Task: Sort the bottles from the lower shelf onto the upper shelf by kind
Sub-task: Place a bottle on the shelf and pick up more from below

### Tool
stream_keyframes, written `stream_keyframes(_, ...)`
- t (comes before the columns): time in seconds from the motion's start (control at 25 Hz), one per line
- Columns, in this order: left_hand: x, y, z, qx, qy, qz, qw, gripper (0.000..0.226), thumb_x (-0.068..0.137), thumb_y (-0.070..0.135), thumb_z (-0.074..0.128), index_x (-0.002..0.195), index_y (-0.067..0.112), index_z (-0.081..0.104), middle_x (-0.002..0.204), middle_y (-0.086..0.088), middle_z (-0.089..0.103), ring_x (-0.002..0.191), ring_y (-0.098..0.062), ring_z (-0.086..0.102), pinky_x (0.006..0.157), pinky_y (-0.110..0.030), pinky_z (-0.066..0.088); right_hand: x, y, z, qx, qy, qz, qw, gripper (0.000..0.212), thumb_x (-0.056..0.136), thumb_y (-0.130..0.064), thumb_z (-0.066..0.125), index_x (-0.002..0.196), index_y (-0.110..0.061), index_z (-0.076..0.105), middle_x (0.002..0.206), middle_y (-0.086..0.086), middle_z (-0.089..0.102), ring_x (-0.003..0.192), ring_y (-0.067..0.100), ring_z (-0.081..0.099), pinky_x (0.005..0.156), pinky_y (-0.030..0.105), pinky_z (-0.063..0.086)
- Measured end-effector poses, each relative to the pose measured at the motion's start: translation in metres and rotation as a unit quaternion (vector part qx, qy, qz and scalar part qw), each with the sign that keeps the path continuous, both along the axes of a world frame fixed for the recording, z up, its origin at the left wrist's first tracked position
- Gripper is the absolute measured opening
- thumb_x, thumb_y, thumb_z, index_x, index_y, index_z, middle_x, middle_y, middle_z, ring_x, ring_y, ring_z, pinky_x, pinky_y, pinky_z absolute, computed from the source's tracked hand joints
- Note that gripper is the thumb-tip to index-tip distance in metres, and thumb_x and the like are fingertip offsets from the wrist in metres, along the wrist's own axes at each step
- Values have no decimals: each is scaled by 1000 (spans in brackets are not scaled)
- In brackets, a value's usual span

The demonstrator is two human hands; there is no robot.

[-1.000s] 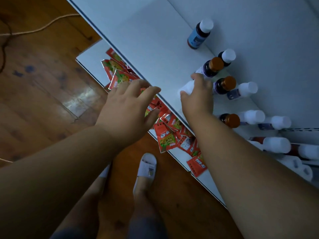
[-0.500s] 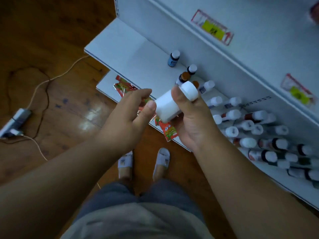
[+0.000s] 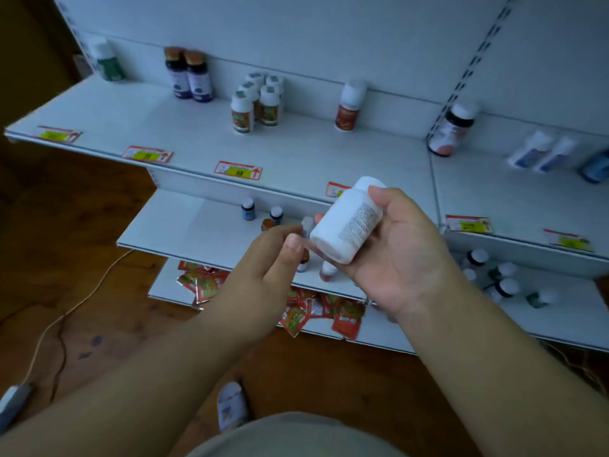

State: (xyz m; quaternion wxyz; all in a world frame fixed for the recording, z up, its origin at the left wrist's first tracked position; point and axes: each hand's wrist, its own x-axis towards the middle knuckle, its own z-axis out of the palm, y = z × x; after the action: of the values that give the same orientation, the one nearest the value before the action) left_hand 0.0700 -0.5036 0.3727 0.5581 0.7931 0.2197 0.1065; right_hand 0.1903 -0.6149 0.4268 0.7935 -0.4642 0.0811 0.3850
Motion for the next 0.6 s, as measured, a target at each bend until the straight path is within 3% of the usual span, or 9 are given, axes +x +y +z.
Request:
stream_keyframes(0.12,37,-69,7,7,2,-42,999,67,87,76,11,138,45,42,135,18,50,121,0,46,99,-26,37,20,-87,15,-51,-78,6,996,18,94,-25,57,104,-10,57,93,19,61,74,33,62,52,33,47)
stream_keyframes(0.2,60,-117,8,6,-25,-101,995,65,85,79,12,132,48,45,132,21,51,123,5,45,104,-27,37,34,-139,19,-70,-133,-6,989,31,85,-29,69,105,-9,56,89,15,62,80,34,60,41,27,45)
stream_keyframes(0.32,97,-177,13,-1,-35,-174,984,60,82,80,16,126,52,46,126,27,52,116,15,44,95,-17,37,56,-197,24,-131,-187,-41,973,63,62,-38,80,112,-7,56,87,12,65,74,32,65,44,31,51)
stream_keyframes(0.44,139,-212,15,10,-61,-218,974,75,83,82,21,137,36,46,134,17,53,122,1,49,102,-33,43,90,-235,25,-183,-192,-80,961,80,46,-50,91,109,-14,58,79,6,69,70,25,68,67,57,59)
stream_keyframes(0.48,154,-218,16,19,-57,-230,971,76,83,80,22,139,35,44,134,17,53,122,1,49,103,-33,43,102,-244,24,-193,-188,-92,959,82,41,-53,90,107,-15,58,75,3,69,68,23,68,72,59,57)
stream_keyframes(0.6,199,-233,16,51,-46,-255,964,74,82,78,21,140,37,43,134,17,50,118,6,47,98,-27,44,139,-263,24,-179,-183,-137,957,79,41,-49,84,105,-12,57,77,5,67,66,18,69,63,42,58)
